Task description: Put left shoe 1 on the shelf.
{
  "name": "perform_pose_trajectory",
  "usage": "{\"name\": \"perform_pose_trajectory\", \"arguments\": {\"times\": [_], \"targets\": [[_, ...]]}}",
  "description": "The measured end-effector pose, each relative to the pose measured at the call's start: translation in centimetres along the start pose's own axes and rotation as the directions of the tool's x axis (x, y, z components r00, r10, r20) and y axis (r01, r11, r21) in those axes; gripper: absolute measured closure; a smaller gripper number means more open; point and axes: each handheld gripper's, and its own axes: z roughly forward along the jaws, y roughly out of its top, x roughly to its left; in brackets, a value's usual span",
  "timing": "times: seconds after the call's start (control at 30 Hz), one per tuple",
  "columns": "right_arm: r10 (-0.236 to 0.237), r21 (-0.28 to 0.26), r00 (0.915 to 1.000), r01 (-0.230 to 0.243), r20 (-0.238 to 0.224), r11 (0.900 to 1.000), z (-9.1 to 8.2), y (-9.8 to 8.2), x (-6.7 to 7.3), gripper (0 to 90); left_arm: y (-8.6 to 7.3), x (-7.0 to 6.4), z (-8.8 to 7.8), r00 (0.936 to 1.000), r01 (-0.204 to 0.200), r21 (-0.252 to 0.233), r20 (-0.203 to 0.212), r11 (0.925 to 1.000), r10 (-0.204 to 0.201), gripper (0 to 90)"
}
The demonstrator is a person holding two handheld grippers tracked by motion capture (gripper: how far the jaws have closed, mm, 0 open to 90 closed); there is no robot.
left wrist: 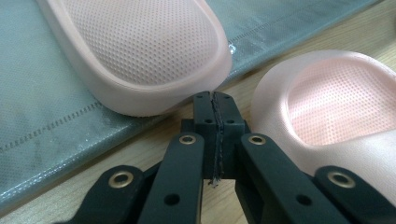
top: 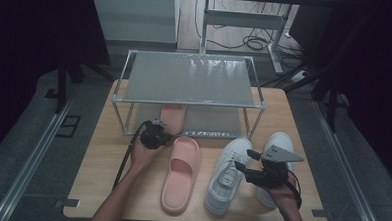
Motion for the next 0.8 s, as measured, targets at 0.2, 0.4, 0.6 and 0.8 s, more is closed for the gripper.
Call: {"name": "perform_pose_trajectory", "arguments": {"times": [0.2,0.4,0.6,0.8], "targets": [[0.0,0.003,1.0,0.0,0.0,1.0,0.0,0.0,0.0,38.3,0.0,-0.1,0.1,1.0,0.005,-0.003,0.007,1.0,-0.005,89.3],[0.005,-0.002,1.0,-0.005,0.003,1.0,-0.2,0.0,-0.2,38.3,-0.4,-0.2,-1.3,0.9999,-0.015,-0.023,0.003,0.9996,0.015,89.2],[0.002,-0.003,1.0,-0.002,0.003,1.0,-0.2,0.1,0.0,38.4,-2.1,-0.1,-4.1,0.9999,-0.01,-0.06,0.003,0.9982,0.01,89.2],[0.0,0.004,1.0,0.0,0.001,1.0,0.0,0.0,0.1,38.3,-4.3,0.1,-6.2,0.9995,0.011,-0.077,0.03,0.997,-0.009,89.2]]}}
